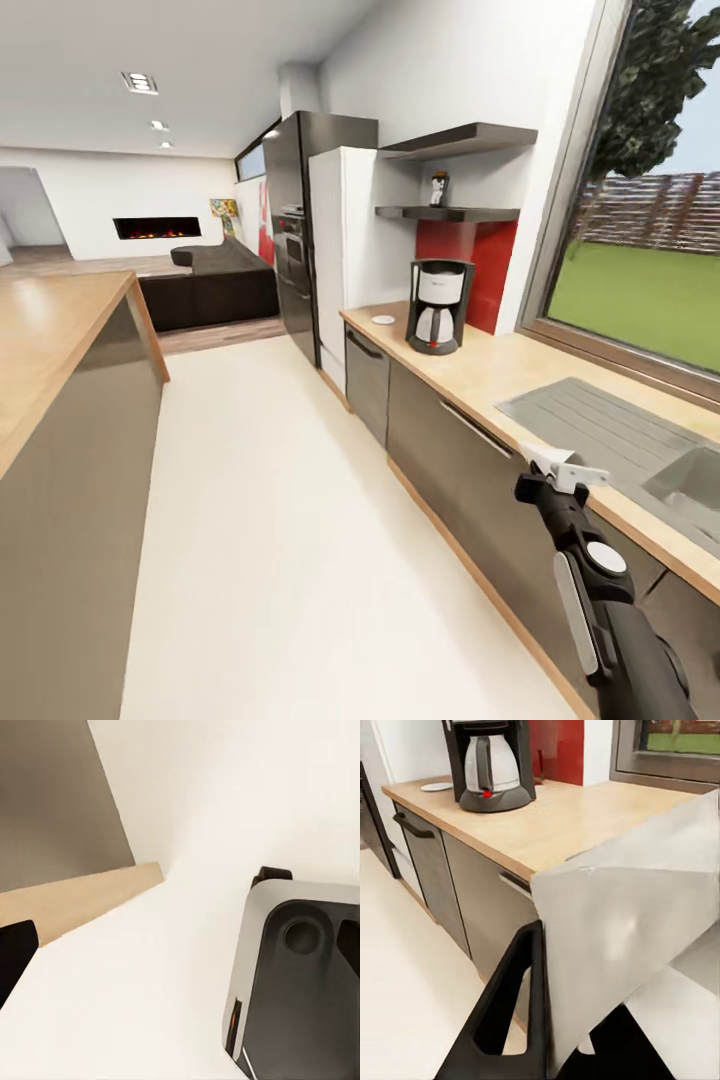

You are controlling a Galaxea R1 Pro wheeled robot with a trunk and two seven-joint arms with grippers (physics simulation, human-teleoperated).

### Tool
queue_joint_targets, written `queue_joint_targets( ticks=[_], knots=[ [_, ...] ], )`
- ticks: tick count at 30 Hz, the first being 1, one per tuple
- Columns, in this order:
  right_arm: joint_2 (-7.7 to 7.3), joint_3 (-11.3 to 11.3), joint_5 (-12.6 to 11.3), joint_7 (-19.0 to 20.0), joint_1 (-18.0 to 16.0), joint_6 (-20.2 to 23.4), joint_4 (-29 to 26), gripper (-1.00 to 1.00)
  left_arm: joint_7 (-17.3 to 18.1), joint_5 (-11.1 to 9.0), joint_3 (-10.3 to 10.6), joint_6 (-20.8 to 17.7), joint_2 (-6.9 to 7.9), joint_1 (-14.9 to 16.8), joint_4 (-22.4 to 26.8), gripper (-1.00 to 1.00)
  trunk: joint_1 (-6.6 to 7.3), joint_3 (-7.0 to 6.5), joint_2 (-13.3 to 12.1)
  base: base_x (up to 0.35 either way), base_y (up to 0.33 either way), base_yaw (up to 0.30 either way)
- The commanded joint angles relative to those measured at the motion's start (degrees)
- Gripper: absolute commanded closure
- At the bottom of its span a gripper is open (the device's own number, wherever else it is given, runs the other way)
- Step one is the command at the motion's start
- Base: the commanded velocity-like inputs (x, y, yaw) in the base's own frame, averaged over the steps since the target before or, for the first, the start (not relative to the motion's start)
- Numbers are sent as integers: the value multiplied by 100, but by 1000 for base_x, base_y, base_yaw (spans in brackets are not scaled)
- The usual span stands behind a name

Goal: Set up a coffee station on the kitchen countertop: keep the coffee maker on the countertop, move the bottle of coffee from the kitchen shelf to the counter next to the coffee maker, place a paper coffee filter on top of the coffee maker, put the saucer next to the coffee maker with the coffee cup on the saucer, and place the electric kettle next to the coffee maker.

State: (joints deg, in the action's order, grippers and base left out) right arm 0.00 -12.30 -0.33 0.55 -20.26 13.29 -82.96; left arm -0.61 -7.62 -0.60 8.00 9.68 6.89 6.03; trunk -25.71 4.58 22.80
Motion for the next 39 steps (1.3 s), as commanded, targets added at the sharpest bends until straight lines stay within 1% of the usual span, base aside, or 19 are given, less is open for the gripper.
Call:
queue_joint_targets(
  ticks=[1,19,34,39],
  knots=[
    [0,-4,-2,-38,-4,33,-10,100,0,-37,-1,18,-1,6,-5,-100,-7,12,12,338,0,76],
    [0,-3,6,-38,-5,42,-10,100,1,-37,-10,26,4,6,3,-100,-7,11,12,338,-3,5],
    [0,-1,-2,-29,-4,42,-10,100,8,-37,-19,26,-1,6,3,-100,-7,11,12,315,156,0],
    [0,-1,-2,-29,-4,42,-10,100,9,-37,-19,34,-1,3,1,-100,-7,9,12,309,172,163]
  ],
)
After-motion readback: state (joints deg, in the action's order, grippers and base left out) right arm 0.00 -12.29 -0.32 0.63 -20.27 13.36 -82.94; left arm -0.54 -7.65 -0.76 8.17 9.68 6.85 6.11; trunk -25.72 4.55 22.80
